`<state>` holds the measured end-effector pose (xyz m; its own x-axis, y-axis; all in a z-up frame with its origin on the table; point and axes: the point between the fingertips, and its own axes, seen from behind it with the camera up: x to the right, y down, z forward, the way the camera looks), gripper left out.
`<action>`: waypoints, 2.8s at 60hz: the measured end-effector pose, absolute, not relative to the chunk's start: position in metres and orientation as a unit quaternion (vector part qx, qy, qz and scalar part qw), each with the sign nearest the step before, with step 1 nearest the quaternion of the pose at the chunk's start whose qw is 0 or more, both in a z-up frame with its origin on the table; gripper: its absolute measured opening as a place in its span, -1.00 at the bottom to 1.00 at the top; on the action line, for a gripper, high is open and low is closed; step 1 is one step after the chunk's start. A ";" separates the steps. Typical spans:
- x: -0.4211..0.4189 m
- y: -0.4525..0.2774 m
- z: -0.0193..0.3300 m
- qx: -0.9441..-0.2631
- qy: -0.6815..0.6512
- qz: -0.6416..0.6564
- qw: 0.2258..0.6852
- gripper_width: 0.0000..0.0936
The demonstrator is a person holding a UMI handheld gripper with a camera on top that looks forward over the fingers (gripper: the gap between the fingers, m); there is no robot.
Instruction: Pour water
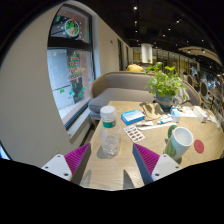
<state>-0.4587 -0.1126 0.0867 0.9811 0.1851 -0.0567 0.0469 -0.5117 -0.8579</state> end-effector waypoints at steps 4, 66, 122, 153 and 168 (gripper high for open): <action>-0.468 -0.085 0.078 -0.862 -0.054 0.067 0.500 0.83; -0.463 -0.036 0.149 -0.804 0.062 0.204 0.555 -0.18; -0.367 -0.025 0.181 -0.510 0.484 0.658 0.269 -0.19; -0.179 -0.019 0.179 -0.808 0.066 0.128 0.572 -0.18; -0.077 -0.023 0.084 -0.843 0.010 0.007 0.538 -0.18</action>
